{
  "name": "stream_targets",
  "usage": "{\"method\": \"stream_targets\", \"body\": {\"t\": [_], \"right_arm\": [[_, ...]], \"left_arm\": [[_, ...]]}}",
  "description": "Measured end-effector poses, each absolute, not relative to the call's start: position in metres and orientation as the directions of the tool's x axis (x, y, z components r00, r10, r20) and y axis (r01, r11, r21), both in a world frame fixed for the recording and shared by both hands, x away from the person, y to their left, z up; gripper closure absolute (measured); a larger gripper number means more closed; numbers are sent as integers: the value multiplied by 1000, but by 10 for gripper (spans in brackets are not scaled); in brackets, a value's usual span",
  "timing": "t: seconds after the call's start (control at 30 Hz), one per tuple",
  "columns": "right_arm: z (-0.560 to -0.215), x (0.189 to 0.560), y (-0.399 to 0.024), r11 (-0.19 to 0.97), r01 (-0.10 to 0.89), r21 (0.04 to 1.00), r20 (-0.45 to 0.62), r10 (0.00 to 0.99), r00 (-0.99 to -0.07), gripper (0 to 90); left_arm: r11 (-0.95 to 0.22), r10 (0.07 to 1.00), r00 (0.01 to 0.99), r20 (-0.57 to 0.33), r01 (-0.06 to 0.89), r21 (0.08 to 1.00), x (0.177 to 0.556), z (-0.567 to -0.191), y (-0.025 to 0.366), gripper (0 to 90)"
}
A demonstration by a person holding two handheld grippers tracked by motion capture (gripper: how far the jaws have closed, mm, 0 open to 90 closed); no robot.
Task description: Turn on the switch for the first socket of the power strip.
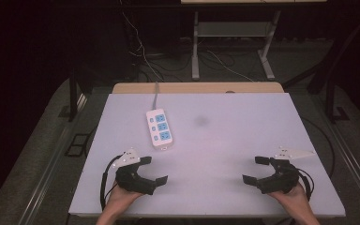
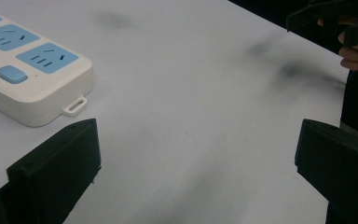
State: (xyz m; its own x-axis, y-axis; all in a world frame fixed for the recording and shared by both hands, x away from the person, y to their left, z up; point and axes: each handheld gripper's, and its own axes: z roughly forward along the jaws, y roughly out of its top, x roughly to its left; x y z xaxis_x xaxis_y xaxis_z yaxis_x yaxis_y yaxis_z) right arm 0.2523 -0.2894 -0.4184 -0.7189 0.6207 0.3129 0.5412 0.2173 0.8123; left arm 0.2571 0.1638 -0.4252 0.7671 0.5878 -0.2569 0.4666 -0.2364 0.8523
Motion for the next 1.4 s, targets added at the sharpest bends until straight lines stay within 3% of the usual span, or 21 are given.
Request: {"method": "stream_targets", "body": {"t": [1.4], "right_arm": [[-419, 249, -287, 245, 543, 803, 302, 619, -725, 1]], "left_arm": [[-289, 585, 770, -256, 492, 821, 261, -407, 163, 0]]}}
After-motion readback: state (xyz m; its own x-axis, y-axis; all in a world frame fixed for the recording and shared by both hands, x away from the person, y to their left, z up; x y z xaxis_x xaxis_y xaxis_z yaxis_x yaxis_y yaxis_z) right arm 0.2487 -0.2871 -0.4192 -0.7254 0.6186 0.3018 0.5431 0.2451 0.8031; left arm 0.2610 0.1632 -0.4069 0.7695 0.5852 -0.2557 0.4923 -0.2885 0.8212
